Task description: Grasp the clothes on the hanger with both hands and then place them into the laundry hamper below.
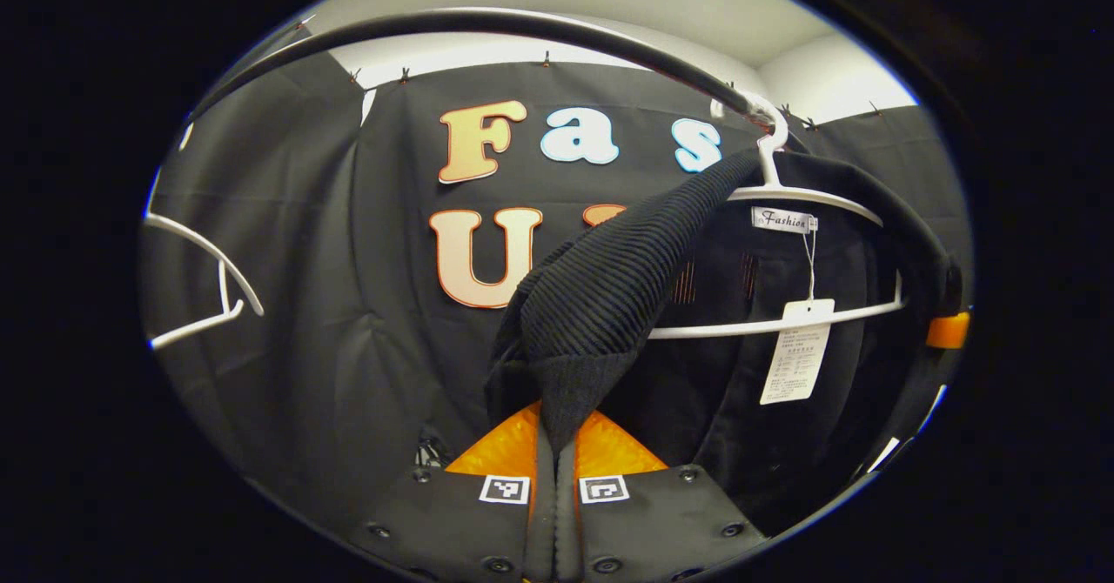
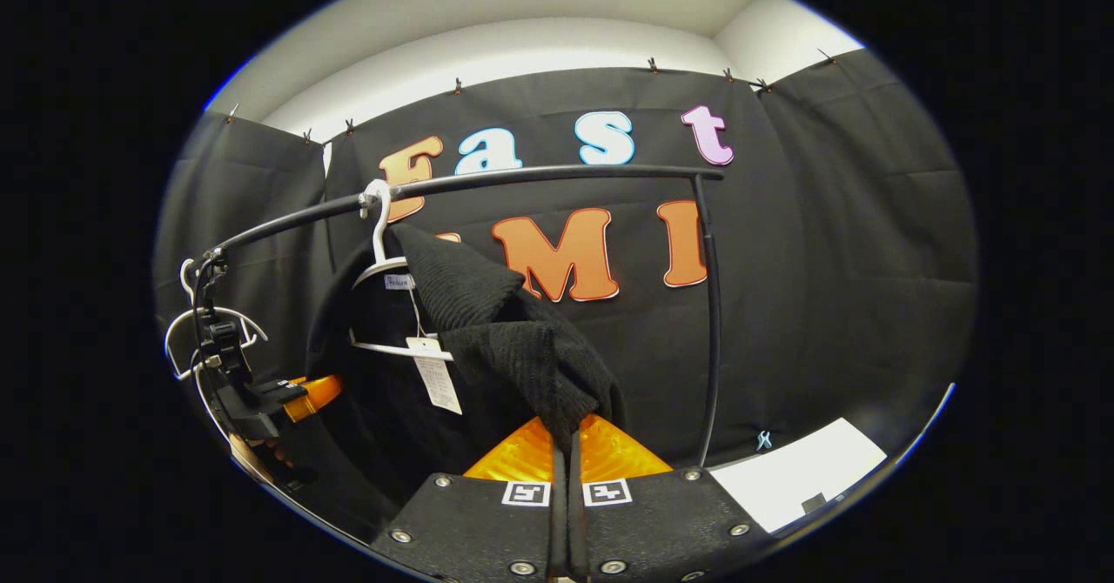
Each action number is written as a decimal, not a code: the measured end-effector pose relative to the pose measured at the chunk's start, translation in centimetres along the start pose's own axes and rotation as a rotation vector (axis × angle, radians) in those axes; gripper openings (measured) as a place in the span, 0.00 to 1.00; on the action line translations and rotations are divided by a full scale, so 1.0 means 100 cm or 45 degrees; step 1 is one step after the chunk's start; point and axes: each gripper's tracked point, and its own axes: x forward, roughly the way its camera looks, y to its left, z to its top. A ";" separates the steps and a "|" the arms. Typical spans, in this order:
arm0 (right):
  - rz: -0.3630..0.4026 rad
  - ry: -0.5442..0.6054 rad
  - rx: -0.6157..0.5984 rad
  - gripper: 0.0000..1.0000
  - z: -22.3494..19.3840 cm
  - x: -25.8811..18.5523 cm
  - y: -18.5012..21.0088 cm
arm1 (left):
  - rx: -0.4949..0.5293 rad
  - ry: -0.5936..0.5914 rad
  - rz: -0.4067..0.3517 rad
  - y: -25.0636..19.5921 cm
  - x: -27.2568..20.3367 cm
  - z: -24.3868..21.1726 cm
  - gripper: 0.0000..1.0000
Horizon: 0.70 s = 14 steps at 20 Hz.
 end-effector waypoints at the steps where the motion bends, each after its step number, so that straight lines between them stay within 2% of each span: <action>1: -0.004 -0.011 0.000 0.00 0.005 -0.004 -0.003 | -0.022 0.005 -0.021 -0.002 -0.001 0.001 0.07; 6: -0.036 -0.083 -0.021 0.00 0.041 -0.019 -0.025 | -0.068 -0.007 0.027 0.020 -0.008 0.020 0.10; 9: -0.061 -0.115 -0.036 0.00 0.059 -0.026 -0.042 | -0.107 -0.029 0.037 0.027 -0.012 0.035 0.07; 10: -0.064 -0.129 -0.038 0.07 0.067 -0.025 -0.043 | -0.106 -0.035 0.041 0.031 -0.014 0.039 0.07; 11: -0.067 -0.142 -0.045 0.00 0.074 -0.024 -0.046 | -0.099 -0.041 0.048 0.034 -0.016 0.043 0.07; 12: -0.069 -0.153 -0.055 0.00 0.081 -0.022 -0.047 | -0.095 -0.046 0.052 0.036 -0.017 0.046 0.05; 13: -0.072 -0.162 -0.068 0.07 0.087 -0.019 -0.051 | -0.094 -0.049 0.056 0.037 -0.017 0.049 0.05; 14: -0.077 -0.170 -0.078 0.07 0.092 -0.016 -0.056 | -0.092 -0.055 0.057 0.038 -0.017 0.052 0.07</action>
